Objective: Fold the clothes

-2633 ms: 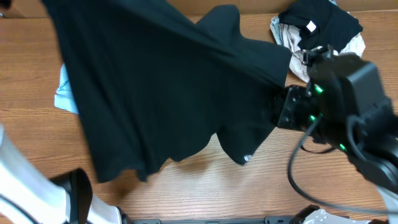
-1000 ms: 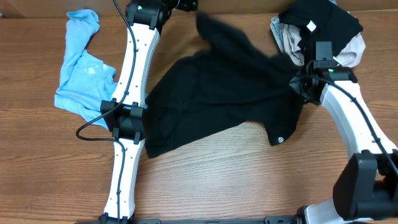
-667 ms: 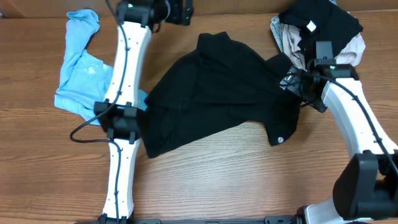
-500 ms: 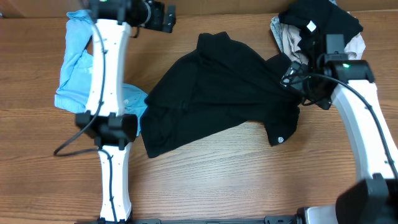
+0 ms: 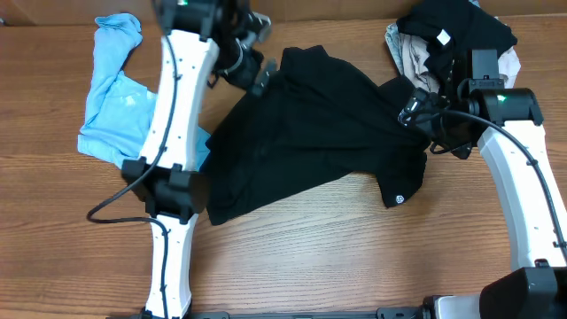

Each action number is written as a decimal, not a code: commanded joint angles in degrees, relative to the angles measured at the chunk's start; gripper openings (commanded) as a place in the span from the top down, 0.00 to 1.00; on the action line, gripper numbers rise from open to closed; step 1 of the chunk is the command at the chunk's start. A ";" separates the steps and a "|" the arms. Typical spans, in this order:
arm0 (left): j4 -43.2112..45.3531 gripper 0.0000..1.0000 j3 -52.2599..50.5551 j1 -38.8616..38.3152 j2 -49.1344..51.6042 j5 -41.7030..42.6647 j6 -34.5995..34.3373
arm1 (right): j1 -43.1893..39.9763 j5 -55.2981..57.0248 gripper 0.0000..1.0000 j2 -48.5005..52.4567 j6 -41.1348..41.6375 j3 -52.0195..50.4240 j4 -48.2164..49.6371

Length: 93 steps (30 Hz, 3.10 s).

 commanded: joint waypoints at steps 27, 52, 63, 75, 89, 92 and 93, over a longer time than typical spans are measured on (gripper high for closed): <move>20.76 0.07 -39.78 -2.97 1.29 -0.28 10.71 | -0.15 -0.31 0.00 -0.37 0.20 0.72 4.17; 14.69 0.78 -19.39 -1.81 1.25 -16.98 2.12 | -0.15 -0.33 0.00 -0.37 0.17 0.72 6.01; 18.67 0.96 -19.45 1.68 1.29 -15.61 2.12 | -0.15 -0.33 0.00 -0.37 0.17 0.72 5.90; 18.34 0.00 -22.12 1.97 1.29 2.16 7.06 | -0.15 -0.33 0.00 -0.37 0.17 0.72 5.79; 26.23 0.02 -31.28 1.97 1.29 2.25 6.62 | -0.15 -0.33 0.00 -0.37 0.17 0.72 5.79; 28.04 0.07 -31.10 2.03 1.29 1.46 4.85 | -0.15 -0.33 0.00 -0.37 0.17 0.72 5.79; 28.39 0.08 -30.95 2.01 1.29 0.90 4.20 | -0.15 -0.33 0.00 -0.37 0.17 0.72 5.77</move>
